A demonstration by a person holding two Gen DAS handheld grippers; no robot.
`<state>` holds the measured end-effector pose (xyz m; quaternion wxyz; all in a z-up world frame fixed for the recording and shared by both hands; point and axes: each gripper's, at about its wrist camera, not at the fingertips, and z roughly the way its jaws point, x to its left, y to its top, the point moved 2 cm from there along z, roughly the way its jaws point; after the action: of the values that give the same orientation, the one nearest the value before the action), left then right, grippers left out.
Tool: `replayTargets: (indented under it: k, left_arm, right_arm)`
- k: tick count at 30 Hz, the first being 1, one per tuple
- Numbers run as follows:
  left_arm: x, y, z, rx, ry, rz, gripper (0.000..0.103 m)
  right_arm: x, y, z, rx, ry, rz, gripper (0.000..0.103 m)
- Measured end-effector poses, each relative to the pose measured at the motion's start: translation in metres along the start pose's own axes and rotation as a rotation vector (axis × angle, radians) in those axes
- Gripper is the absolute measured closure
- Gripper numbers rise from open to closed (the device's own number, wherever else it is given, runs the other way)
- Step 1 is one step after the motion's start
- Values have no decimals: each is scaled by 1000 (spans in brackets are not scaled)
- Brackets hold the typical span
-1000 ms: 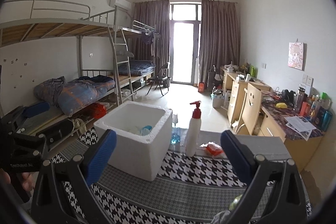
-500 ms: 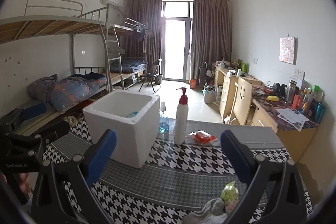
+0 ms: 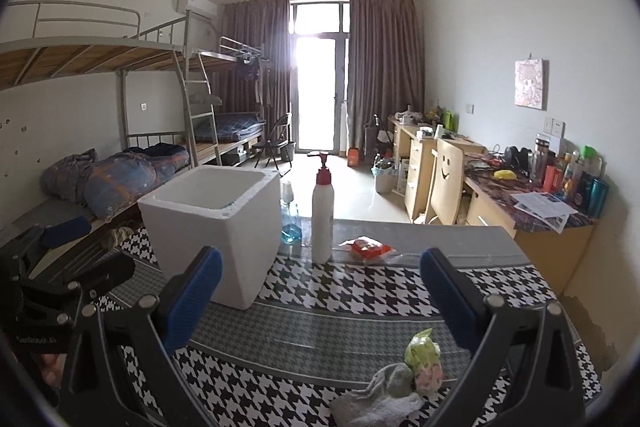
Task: Organize soft objects
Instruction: 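Move both tools back from the foam box toward the table, then move the left tool down toward the grey sock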
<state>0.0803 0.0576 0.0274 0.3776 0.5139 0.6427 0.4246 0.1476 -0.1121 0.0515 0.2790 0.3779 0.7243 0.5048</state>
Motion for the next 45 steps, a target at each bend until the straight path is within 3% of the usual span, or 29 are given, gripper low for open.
replayTargets:
  k: [20, 45]
  left_arm:
    - [-42, -10, 20, 22, -114, 42, 1]
    - [-89, -36, 63, 197, -218, 103, 1]
  right_arm:
    - [-37, -21, -11, 37, -114, 74, 2]
    - [-81, -63, -11, 151, -222, 148, 2]
